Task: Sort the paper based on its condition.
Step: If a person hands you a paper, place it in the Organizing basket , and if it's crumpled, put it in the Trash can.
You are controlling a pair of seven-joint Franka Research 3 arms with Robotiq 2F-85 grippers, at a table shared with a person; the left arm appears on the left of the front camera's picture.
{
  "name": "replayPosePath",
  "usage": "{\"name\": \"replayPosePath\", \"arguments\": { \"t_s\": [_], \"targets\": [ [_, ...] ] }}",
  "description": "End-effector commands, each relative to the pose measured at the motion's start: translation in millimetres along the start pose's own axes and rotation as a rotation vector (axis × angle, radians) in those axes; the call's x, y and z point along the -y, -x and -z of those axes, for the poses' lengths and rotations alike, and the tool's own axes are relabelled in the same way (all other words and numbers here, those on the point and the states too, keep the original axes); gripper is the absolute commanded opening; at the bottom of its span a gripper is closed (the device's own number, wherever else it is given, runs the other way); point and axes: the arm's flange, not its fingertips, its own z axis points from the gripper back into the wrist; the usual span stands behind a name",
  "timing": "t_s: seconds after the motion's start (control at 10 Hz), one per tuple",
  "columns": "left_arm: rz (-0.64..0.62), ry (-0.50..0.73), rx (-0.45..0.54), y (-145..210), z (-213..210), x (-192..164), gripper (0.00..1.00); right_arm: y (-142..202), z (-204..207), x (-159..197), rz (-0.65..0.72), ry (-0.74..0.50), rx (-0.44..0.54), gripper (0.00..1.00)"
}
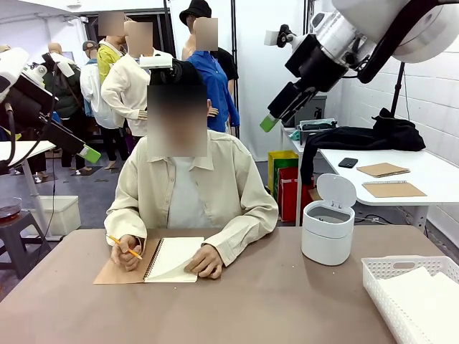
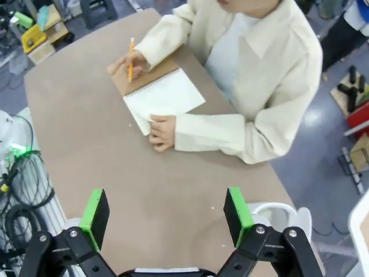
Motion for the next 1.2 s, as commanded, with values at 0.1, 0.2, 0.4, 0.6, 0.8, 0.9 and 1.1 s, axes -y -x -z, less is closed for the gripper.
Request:
{"name": "replayPosePath", "arguments": {
  "t_s": [0.1, 0.2, 0.4, 0.6, 0.8, 0.9, 1.1],
  "targets": [
    [-0.004, 0.003, 0.004, -0.4, -0.3, 0.3, 1.0, -1.0, 18.8, -11.7, -0.034, -0.049, 0.089, 1.0],
    [-0.004, 0.003, 0.004, -0.4, -0.3, 0.3, 1.0, 1.6, 19.9, -15.9, -0.03, -0.043, 0.119, 1.0],
    [-0.004, 0.003, 0.004, -0.4, -0.3, 0.3, 1.0, 8.2, 18.0, -22.8, -0.047, -0.034, 0.107, 1.0],
    [-0.004, 0.003, 0.004, -0.4, -0.3, 0.3, 1.0, 13.6, 17.5, -28.7, -0.07, -0.022, 0.116, 1.0],
    [-0.004, 0.003, 0.004, -0.4, -0.3, 0.3, 1.0, 21.2, 15.1, -34.1, -0.069, -0.031, 0.117, 1.0],
    [-0.004, 0.003, 0.004, -0.4, -0.3, 0.3, 1.0, 23.6, 14.8, -32.7, -0.064, -0.027, 0.121, 1.0],
    [-0.004, 0.003, 0.004, -0.4, -0.3, 0.3, 1.0, 22.7, 14.4, -30.0, -0.068, -0.018, 0.13, 1.0]
  ]
}}
